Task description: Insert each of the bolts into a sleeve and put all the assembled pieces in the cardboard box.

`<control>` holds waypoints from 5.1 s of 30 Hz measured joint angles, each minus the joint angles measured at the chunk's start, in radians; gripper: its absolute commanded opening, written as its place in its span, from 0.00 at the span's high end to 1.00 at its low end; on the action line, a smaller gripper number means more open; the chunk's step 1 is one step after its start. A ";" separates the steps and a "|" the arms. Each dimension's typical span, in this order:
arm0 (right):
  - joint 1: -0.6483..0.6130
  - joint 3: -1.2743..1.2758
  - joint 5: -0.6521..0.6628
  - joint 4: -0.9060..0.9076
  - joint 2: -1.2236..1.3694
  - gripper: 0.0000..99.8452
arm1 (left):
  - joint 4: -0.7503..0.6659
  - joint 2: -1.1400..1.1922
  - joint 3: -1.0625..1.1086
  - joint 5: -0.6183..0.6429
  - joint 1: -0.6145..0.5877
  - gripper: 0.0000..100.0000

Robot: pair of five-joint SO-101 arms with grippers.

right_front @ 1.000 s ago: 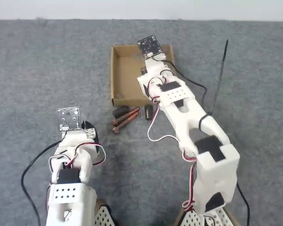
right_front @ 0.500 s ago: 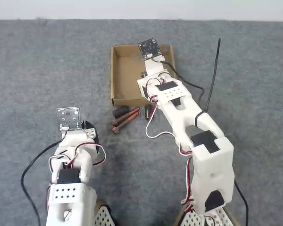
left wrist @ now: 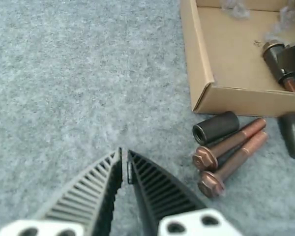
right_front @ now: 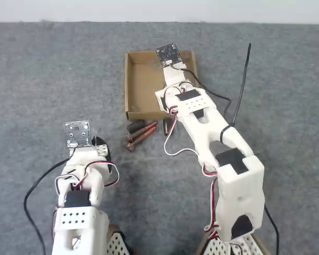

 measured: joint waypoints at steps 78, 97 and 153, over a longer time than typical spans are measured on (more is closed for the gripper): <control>-0.075 0.743 0.054 -0.147 -0.605 0.99 | -0.002 0.000 0.000 -0.002 0.000 0.99; -0.068 0.634 -0.031 -0.081 -0.520 0.86 | -0.002 0.000 0.000 -0.002 0.002 0.99; -0.106 0.146 -0.089 0.296 -0.083 0.99 | -0.002 0.000 0.000 -0.002 0.002 0.99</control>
